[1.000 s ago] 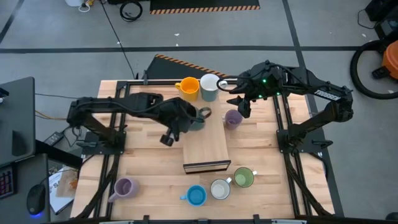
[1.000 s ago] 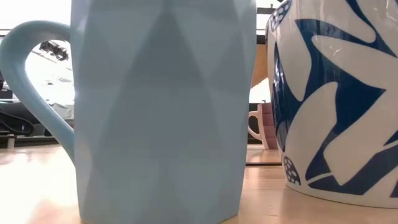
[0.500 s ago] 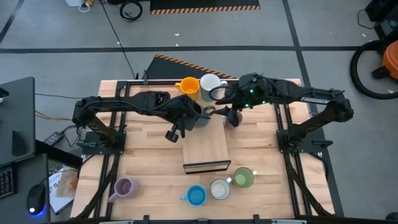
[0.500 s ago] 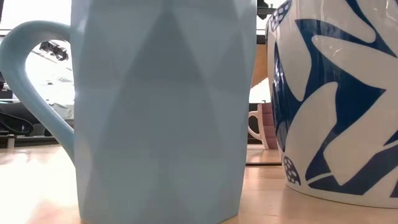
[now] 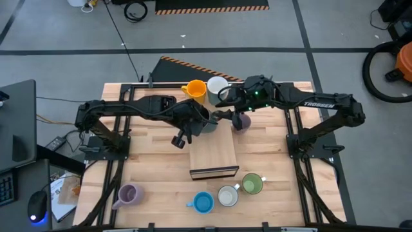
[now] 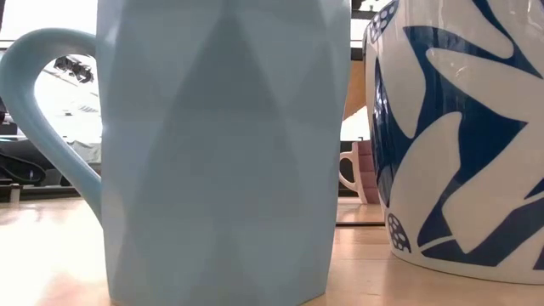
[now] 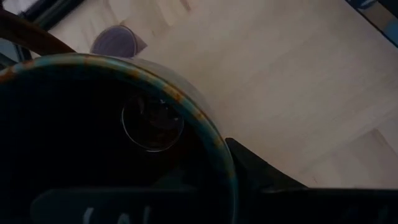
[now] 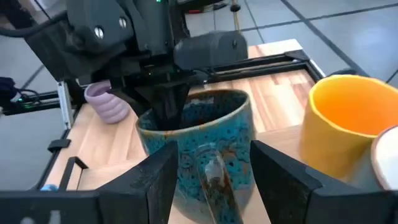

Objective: Place coffee mugs
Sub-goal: Put the dark green patterned mug on the shelf

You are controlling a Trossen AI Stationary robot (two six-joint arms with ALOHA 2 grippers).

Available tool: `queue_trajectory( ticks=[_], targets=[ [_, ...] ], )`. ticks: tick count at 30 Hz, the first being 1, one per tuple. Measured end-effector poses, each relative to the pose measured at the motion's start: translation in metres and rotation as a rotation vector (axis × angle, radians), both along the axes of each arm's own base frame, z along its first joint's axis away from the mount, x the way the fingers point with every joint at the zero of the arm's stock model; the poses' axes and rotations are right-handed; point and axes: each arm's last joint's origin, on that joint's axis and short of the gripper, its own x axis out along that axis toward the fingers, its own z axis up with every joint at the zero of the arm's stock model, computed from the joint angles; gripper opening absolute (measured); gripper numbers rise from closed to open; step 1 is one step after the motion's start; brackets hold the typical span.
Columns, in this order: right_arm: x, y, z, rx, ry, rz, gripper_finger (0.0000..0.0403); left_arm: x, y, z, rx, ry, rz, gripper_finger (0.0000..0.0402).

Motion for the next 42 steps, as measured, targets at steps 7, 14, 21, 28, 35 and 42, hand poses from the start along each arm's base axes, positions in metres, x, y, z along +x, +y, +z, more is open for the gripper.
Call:
queue_trajectory(
  ticks=[7, 14, 21, 28, 35, 42],
  targets=[
    [0.009, -0.001, -0.013, 0.007, 0.007, 0.014, 0.0192, 0.002, 0.0, 0.002, 0.027, -0.031, -0.009, 0.0046],
    [0.01, 0.0, -0.013, 0.003, 0.006, 0.02, 0.0153, 0.002, 0.001, 0.002, 0.034, -0.031, -0.002, 0.0046],
    [0.01, 0.0, -0.013, -0.012, 0.005, 0.027, 0.0108, 0.002, 0.0, 0.002, 0.032, -0.029, -0.005, 0.0046],
    [0.009, -0.001, -0.015, -0.01, 0.022, 0.022, 0.0072, 0.002, 0.001, 0.002, 0.033, -0.024, 0.007, 0.0069],
    [0.008, -0.002, -0.02, -0.019, 0.079, -0.007, 0.0072, 0.002, 0.003, 0.003, 0.033, -0.042, 0.106, 0.0092],
    [0.008, -0.003, -0.02, -0.038, 0.072, -0.02, 0.0071, -0.004, 0.007, 0.01, -0.05, -0.074, 0.223, 0.0114]
  ],
)
